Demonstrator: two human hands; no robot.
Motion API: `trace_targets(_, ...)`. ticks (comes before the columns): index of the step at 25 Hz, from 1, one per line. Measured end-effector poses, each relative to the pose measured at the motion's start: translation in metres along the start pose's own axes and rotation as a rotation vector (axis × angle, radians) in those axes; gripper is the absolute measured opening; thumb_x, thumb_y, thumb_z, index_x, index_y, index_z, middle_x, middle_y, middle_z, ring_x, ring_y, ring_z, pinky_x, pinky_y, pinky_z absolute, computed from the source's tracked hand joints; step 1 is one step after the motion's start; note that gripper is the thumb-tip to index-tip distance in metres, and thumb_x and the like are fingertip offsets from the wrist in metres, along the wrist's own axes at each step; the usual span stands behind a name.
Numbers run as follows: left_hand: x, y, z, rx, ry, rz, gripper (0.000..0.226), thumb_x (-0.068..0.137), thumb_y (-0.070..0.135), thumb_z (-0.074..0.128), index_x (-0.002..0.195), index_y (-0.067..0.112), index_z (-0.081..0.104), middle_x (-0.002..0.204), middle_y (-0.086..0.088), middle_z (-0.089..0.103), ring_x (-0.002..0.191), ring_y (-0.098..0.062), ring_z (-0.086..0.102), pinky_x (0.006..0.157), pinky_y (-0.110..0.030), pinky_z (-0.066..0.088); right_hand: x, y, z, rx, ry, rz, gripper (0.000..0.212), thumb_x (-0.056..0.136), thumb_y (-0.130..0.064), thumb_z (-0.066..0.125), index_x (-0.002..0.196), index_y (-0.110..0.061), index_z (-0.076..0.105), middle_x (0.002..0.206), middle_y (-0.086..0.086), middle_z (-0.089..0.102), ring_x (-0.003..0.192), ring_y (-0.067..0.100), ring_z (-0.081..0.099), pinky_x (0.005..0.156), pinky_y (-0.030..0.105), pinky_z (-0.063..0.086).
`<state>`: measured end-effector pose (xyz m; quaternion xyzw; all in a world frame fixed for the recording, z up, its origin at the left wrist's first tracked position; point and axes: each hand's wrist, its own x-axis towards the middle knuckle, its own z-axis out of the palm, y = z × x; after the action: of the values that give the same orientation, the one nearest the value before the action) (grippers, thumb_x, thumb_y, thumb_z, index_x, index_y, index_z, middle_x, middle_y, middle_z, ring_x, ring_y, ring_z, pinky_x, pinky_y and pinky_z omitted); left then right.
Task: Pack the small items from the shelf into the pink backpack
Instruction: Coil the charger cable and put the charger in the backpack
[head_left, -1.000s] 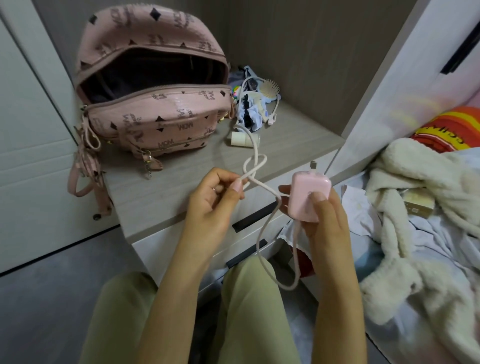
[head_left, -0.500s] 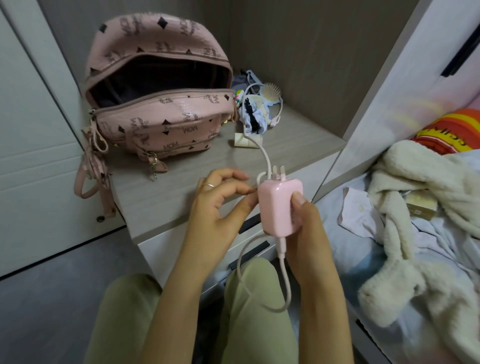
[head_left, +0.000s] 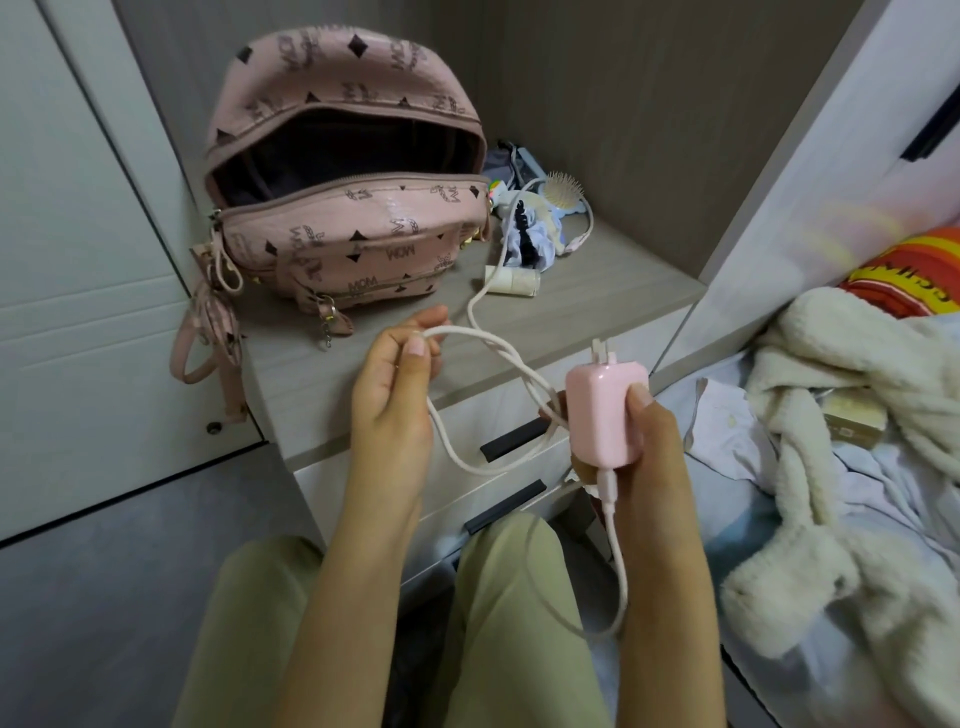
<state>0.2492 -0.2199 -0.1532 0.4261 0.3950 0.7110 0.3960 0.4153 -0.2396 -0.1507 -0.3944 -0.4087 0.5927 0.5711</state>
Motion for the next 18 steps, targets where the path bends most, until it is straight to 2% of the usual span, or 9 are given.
trace_targets(4,0.000,0.003,0.001,0.191,-0.107,0.061,0.014,0.092,0.027,0.040,0.085,0.023,0.052,0.120,0.013,0.063,0.090,-0.001,0.057,0.083,-0.018,0.044,0.001,0.005,-0.006,-0.196,-0.024,-0.063,0.030,0.076,-0.055,0.046,0.093,-0.046,0.069,0.090,-0.001,0.073,0.074,0.002,0.063,0.058,0.013,0.048)
trace_targets(5,0.005,0.005,0.004,0.339,-0.170,0.121,0.014,0.093,0.027,0.039,0.085,0.021,0.048,0.126,0.014,0.060,0.094,0.000,0.056,0.085,-0.019,0.043,0.001,0.006,-0.008,-0.199,-0.031,-0.076,0.030,0.077,-0.054,0.045,0.095,-0.047,0.067,0.090,-0.004,0.073,0.076,0.002,0.064,0.060,0.013,0.049)
trace_targets(6,0.010,0.007,0.008,0.499,-0.232,0.191,0.014,0.095,0.028,0.039,0.085,0.019,0.046,0.133,0.014,0.055,0.109,-0.001,0.052,0.094,-0.023,0.040,0.000,0.007,-0.010,-0.203,-0.035,-0.086,0.029,0.077,-0.053,0.044,0.096,-0.049,0.067,0.088,-0.008,0.072,0.076,0.001,0.064,0.060,0.013,0.050)
trace_targets(8,0.025,0.012,0.018,0.709,-0.331,0.307,0.012,0.097,0.026,0.038,0.088,0.021,0.043,0.138,0.015,0.048,0.131,0.003,0.032,0.108,-0.033,0.025,0.001,0.005,-0.010,-0.217,-0.052,-0.109,0.032,0.075,-0.050,0.044,0.096,-0.047,0.067,0.082,-0.013,0.070,0.073,-0.001,0.062,0.059,0.013,0.049)
trace_targets(9,0.032,0.015,0.023,0.738,-0.380,0.329,0.011,0.099,0.024,0.037,0.090,0.022,0.042,0.134,0.017,0.050,0.127,0.012,0.030,0.108,-0.035,0.024,0.003,0.004,-0.009,-0.221,-0.066,-0.121,0.032,0.075,-0.049,0.043,0.095,-0.046,0.068,0.080,-0.014,0.069,0.072,-0.002,0.060,0.059,0.014,0.048)
trace_targets(11,0.048,0.018,0.029,0.729,-0.486,0.315,0.011,0.101,0.024,0.034,0.093,0.023,0.041,0.111,0.022,0.058,0.102,0.023,0.040,0.098,-0.037,0.030,0.011,-0.002,-0.004,-0.235,-0.089,-0.169,0.032,0.075,-0.050,0.044,0.095,-0.043,0.069,0.078,-0.014,0.067,0.072,-0.001,0.059,0.059,0.016,0.046)
trace_targets(13,0.062,0.017,0.034,0.747,-0.529,0.294,0.015,0.102,0.026,0.032,0.095,0.019,0.043,0.089,0.019,0.056,0.087,0.018,0.044,0.088,-0.035,0.033,0.020,-0.011,-0.001,-0.219,-0.108,-0.244,0.030,0.077,-0.052,0.046,0.095,-0.042,0.068,0.079,-0.014,0.065,0.073,0.000,0.058,0.060,0.017,0.046)
trace_targets(16,0.078,0.012,0.037,0.655,-0.536,0.226,0.019,0.102,0.024,0.031,0.095,0.011,0.043,0.090,0.010,0.057,0.088,0.004,0.051,0.085,-0.019,0.037,0.031,-0.025,0.000,-0.087,-0.116,-0.343,0.028,0.070,-0.058,0.058,0.089,-0.041,0.070,0.076,-0.012,0.067,0.067,0.000,0.060,0.055,0.014,0.048)
trace_targets(18,0.085,0.008,0.038,0.548,-0.517,0.177,0.018,0.102,0.018,0.030,0.091,0.008,0.041,0.082,0.005,0.049,0.077,0.005,0.047,0.076,-0.010,0.036,0.036,-0.029,-0.001,-0.035,-0.057,-0.347,0.027,0.065,-0.053,0.059,0.085,-0.040,0.071,0.072,-0.007,0.067,0.064,0.004,0.061,0.052,0.016,0.047)
